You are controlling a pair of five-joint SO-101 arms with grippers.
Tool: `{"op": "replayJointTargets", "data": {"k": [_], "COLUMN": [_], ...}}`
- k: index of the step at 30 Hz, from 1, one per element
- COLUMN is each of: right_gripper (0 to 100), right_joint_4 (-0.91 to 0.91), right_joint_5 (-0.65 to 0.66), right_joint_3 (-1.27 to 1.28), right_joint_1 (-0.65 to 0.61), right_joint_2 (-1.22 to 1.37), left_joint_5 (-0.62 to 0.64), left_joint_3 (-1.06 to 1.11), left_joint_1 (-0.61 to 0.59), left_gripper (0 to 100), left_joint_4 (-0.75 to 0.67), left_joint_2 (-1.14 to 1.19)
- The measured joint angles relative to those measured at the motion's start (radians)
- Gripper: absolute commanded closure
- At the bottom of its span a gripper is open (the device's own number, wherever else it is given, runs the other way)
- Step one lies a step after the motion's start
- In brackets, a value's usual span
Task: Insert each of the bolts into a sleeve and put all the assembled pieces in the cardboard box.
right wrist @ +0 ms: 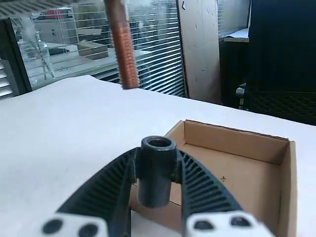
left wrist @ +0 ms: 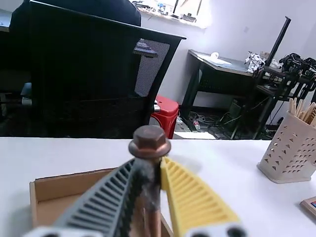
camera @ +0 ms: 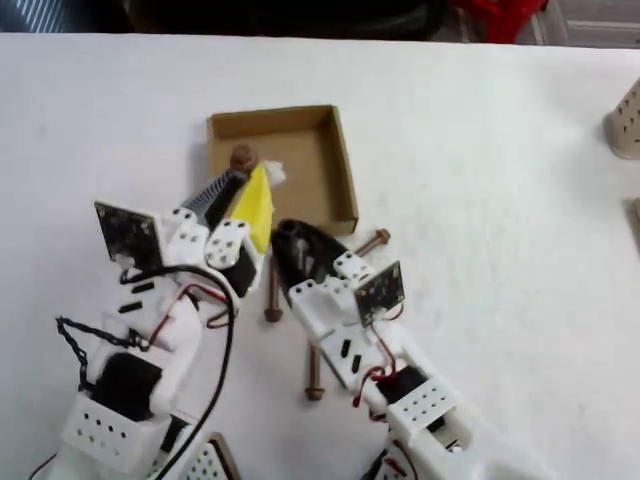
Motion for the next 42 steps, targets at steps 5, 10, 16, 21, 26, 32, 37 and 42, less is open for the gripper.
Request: {"op": "replayJointTargets", "data": {"k": [5,10,16,21,26,32,37,42], "right_gripper": [98.1,98.1,98.1,98.1,98.1,98.1,98.1,98.1], "right_joint_4": [0.000,0.000,0.000,0.000,0.000,0.000,0.000,0.000], "right_joint_5": [0.000,0.000,0.000,0.000,0.000,0.000,0.000,0.000], "right_joint_3": [0.000,0.000,0.000,0.000,0.000,0.000,0.000,0.000], "right_joint_1": [0.000,0.000,0.000,0.000,0.000,0.000,0.000,0.000], "right_joint_2": [0.000,0.000,0.000,0.000,0.000,0.000,0.002,0.002], "left_joint_5": [0.000,-0.052,-0.094,-0.097,-0.097,-0.098,-0.098,-0.100], "left_joint_3": [0.000,0.000,0.000,0.000,0.003,0.068,0.089,0.091], "left_joint_1": [0.068,0.117,0.117,0.106,0.104,0.104,0.100,0.100], "left_gripper": [98,98,98,98,98,98,98,98], "left_joint_4": [0.000,0.000,-0.002,-0.002,-0.002,-0.081,-0.112,-0.115], "left_joint_2": [0.021,0.095,0.109,0.115,0.115,0.115,0.114,0.114]}}
